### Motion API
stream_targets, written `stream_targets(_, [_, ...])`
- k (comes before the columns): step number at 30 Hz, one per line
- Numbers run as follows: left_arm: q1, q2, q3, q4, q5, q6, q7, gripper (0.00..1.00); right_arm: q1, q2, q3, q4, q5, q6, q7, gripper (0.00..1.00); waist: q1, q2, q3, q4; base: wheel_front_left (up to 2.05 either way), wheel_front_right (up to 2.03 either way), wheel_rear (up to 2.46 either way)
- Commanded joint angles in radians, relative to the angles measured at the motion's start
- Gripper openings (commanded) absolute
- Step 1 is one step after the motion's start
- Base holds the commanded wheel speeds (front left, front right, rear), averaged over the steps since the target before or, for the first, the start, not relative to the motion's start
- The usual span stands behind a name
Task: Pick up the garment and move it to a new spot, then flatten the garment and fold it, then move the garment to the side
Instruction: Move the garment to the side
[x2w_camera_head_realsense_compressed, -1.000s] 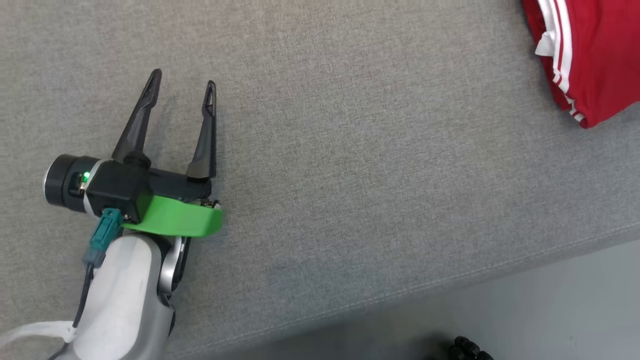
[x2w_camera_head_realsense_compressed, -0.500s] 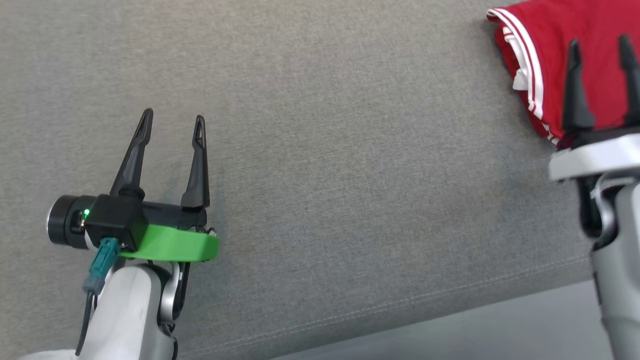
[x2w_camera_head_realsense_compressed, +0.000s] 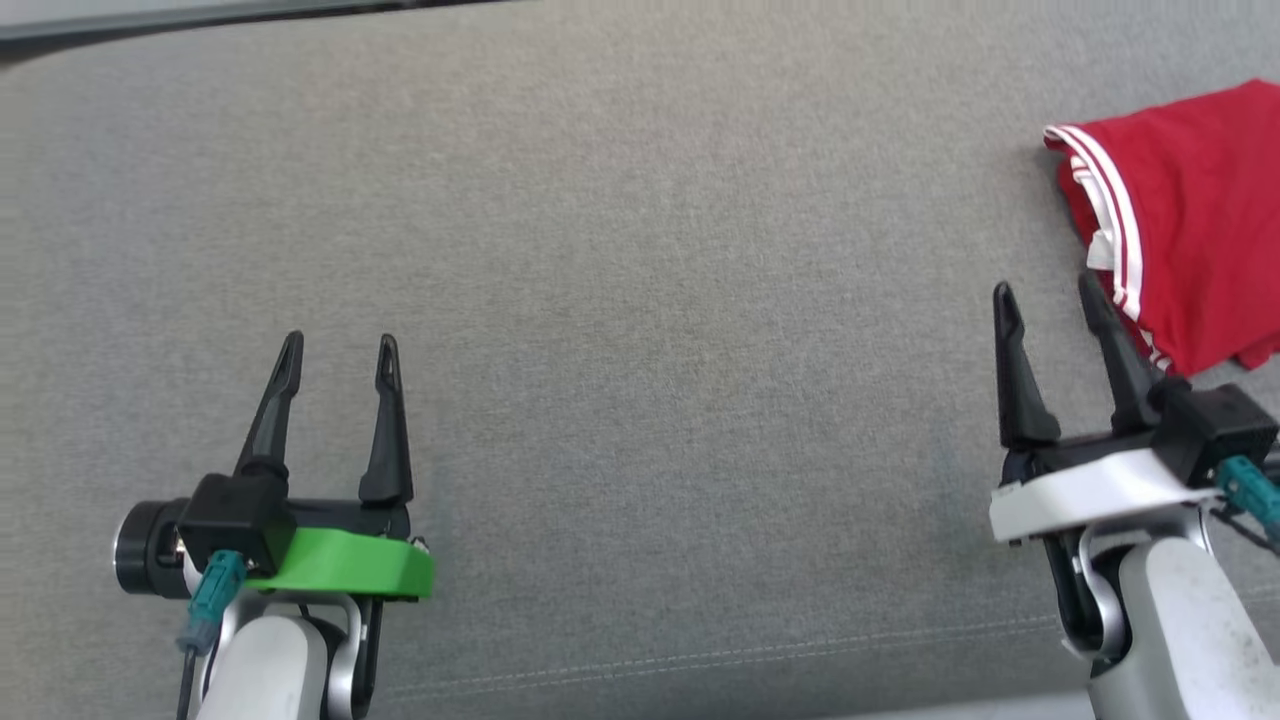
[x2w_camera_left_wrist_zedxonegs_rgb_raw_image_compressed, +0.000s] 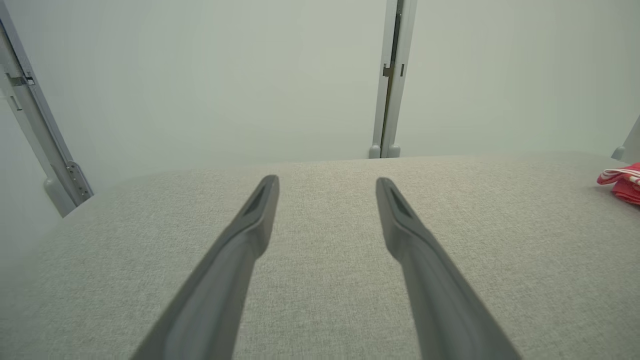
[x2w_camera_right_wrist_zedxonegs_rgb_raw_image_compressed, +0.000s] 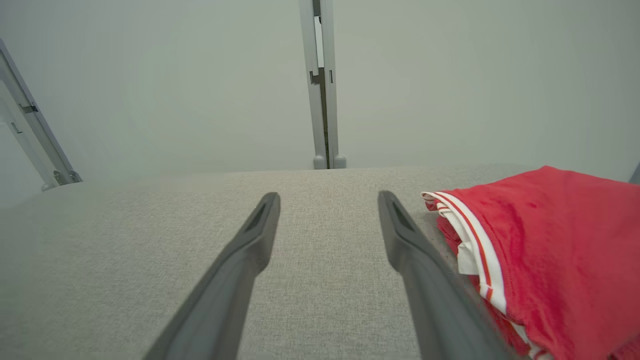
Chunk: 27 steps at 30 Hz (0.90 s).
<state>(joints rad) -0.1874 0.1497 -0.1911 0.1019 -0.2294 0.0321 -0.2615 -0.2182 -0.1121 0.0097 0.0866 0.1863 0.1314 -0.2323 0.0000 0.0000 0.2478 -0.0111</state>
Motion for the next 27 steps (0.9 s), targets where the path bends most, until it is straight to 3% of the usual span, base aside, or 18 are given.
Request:
stream_targets(1, [0.012, -0.001, 0.004, 0.0, -0.003, -0.004, -0.004, 1.0, 0.02, -0.001, -0.004, -0.007, -0.008, -0.002, 0.002, 1.0, 0.0, 0.0, -0.059, 0.047, 0.0, 0.0, 0.0])
stream_targets(12, [0.088, -0.006, 0.01, 0.023, -0.002, -0.021, -0.004, 1.0, 0.172, 0.042, 0.012, -0.039, -0.032, -0.001, 0.034, 1.0, 0.0, 0.0, -0.158, 0.047, 0.0, 0.0, 0.0])
stream_targets(27, [0.161, 0.016, 0.026, 0.064, -0.005, 0.011, -0.004, 1.0, 0.258, 0.058, 0.007, -0.063, -0.054, -0.001, 0.062, 1.0, 0.0, 0.0, -0.209, 0.032, 0.0, 0.0, 0.0])
